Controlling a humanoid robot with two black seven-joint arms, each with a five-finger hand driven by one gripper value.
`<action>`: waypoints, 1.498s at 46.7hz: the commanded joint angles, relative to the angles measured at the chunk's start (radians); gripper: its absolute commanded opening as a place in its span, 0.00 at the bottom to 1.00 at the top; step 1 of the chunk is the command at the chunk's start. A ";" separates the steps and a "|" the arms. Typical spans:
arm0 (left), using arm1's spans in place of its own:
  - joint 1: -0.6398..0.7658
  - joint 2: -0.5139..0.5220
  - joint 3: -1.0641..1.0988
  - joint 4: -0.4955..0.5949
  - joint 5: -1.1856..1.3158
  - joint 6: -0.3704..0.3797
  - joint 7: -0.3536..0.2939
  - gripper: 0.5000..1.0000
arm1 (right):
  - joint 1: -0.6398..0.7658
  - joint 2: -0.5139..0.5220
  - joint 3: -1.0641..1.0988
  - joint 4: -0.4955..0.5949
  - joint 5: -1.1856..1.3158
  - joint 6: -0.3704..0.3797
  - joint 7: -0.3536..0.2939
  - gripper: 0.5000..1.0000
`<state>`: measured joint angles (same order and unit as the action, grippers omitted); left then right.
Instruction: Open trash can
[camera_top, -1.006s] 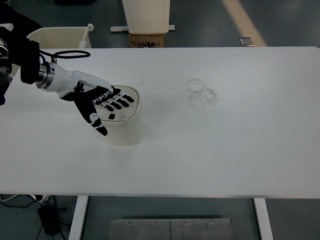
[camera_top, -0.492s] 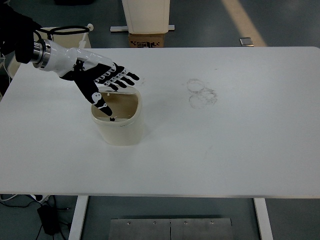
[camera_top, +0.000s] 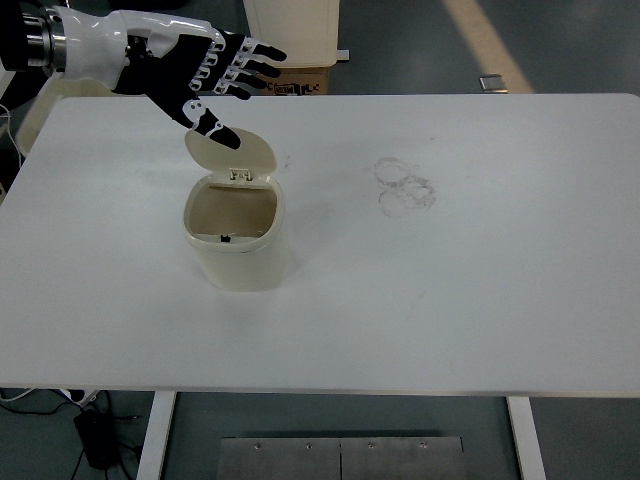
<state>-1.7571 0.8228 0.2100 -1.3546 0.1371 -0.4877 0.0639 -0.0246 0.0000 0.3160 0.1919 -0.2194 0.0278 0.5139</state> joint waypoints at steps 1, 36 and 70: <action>0.016 0.009 -0.033 0.018 -0.033 0.015 -0.001 1.00 | 0.000 0.000 0.000 0.000 -0.002 0.000 0.000 0.98; 0.234 -0.231 -0.428 0.755 -0.281 0.066 -0.004 1.00 | 0.000 0.000 0.000 0.000 0.003 0.000 0.000 0.98; 0.580 -0.289 -0.718 0.971 -0.395 0.138 -0.082 1.00 | -0.001 0.000 0.000 0.000 0.002 0.000 0.000 0.98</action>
<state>-1.2073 0.5362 -0.4955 -0.3930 -0.2392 -0.3499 -0.0185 -0.0259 0.0000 0.3164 0.1930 -0.2169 0.0277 0.5135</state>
